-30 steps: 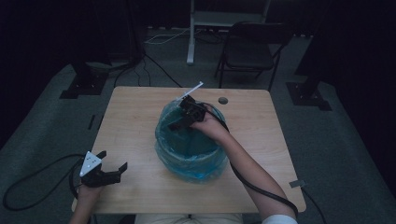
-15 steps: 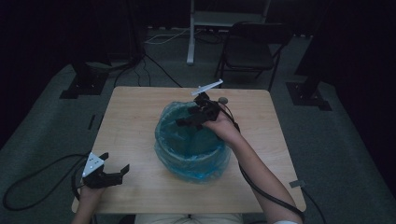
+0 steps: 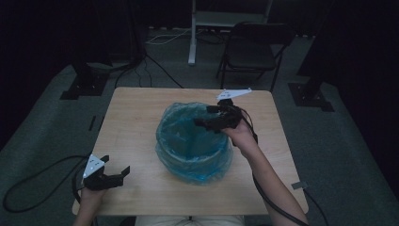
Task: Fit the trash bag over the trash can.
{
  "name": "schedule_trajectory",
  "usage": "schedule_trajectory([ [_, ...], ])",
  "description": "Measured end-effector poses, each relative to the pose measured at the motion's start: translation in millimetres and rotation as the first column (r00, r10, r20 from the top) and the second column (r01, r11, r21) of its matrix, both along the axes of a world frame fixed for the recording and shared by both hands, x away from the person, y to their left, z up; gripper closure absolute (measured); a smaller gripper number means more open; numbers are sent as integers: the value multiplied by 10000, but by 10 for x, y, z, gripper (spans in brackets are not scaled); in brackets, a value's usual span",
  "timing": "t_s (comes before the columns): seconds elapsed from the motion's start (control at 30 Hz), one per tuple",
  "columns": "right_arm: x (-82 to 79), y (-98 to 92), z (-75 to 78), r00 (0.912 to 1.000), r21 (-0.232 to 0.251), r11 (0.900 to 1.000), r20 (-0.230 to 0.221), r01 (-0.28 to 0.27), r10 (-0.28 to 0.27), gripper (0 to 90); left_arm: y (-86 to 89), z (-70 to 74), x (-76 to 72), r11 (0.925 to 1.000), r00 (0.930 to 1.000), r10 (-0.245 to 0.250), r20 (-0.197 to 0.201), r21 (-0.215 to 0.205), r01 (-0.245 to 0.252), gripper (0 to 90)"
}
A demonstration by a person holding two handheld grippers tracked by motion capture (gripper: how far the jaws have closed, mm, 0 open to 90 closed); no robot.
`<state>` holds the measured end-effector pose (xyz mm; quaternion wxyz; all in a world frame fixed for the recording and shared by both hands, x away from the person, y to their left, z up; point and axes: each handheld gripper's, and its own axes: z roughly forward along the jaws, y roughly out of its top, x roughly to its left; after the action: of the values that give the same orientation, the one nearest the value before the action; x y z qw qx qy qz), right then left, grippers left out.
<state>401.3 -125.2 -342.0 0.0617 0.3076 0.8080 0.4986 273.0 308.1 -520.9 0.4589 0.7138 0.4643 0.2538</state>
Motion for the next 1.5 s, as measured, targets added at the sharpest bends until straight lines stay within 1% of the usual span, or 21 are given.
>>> schedule_trajectory([
  [0.1, -23, -109, -38, 9999, 75, 9999, 8, 106, -106, 178, 11, -3, 5, 10000, 10000, 51, -35, 8, -51, 1],
  [0.2, -51, -208, -81, 9998, 252, 9994, 46, 217, -218, 178, 24, -8, 8, 9999, 9999, 116, -54, -28, -116, 1],
  [0.37, -103, -388, -158, 9974, 696, 9954, 248, 664, -683, 178, 35, -21, 10, 9999, 9998, 165, -125, 9, -165, 1],
  [0.43, -127, -462, -192, 9955, 729, 9937, 351, 855, -882, 176, 34, -25, 9, 9998, 9997, 199, -126, 23, -198, 1],
  [0.57, -182, -631, -271, 9889, 943, 9871, 608, 1292, -1353, 162, 37, -35, 14, 9997, 9995, 218, -212, -66, -220, 1],
  [0.63, -195, -720, -315, 9857, 1119, 9824, 607, 1499, -1573, 162, 36, -38, 17, 9998, 9995, 192, -266, -49, -193, 1],
  [0.7, -209, -802, -363, 9833, 1263, 9778, 507, 1674, -1749, 162, 32, -43, 21, 9998, 9993, 223, -290, 9, -222, 1],
  [0.8, -243, -909, -463, 9759, 1563, 9665, 477, 2034, -2130, 160, 25, -50, 23, 9997, 9991, 249, -355, 26, -249, 1],
  [0.9, -271, -992, -597, 9694, 1531, 9610, 501, 2304, -2404, 126, 20, -64, 32, 9995, 9984, 306, -474, 105, -301, 1],
  [0.93, -278, -1032, -638, 9694, 1729, 9569, 366, 2332, -2429, 133, 20, -70, 35, 9995, 9982, 294, -526, 97, -289, 1],
  [0.97, -284, -1068, -678, 9675, 1711, 9546, 250, 2439, -2517, 133, 18, -76, 38, 9994, 9979, 315, -572, 142, -307, 1],
  [1.0, -292, -1100, -715, 9638, 1584, 9531, 269, 2579, -2653, 133, 17, -81, 39, 9995, 9978, 303, -587, 150, -295, 1],
  [1.03, -306, -1130, -746, 9581, 1561, 9485, 359, 2756, -2842, 135, 15, -87, 40, 9995, 9977, 291, -604, 122, -284, 1],
  [1.13, -347, -1223, -825, 9481, 1638, 9378, 372, 3061, -3159, 135, 12, -98, 46, 9993, 9969, 335, -711, 167, -324, 1],
  [1.3, -412, -1363, -1047, 9399, 1553, 9282, -48, 3381, -3415, 134, 13, -111, 46, 9986, 9949, 470, -895, 278, -447, 1],
  [1.37, -447, -1428, -1156, 9294, 1575, 9167, -224, 3671, -3684, 135, 25, -111, 41, 9985, 9943, 481, -952, 305, -454, 1],
  [1.43, -478, -1500, -1269, 9224, 1671, 9074, -459, 3856, -3835, 135, 34, -110, 35, 9981, 9939, 544, -957, 346, -513, 1],
  [1.47, -495, -1531, -1322, 9172, 1611, 9031, -569, 3982, -3943, 135, 40, -108, 31, 9976, 9932, 592, -1001, 421, -552, 1],
  [1.5, -510, -1560, -1373, 9149, 1499, 9025, -627, 4038, -3989, 134, 46, -106, 26, 9973, 9928, 631, -1022, 444, -589, 1],
])
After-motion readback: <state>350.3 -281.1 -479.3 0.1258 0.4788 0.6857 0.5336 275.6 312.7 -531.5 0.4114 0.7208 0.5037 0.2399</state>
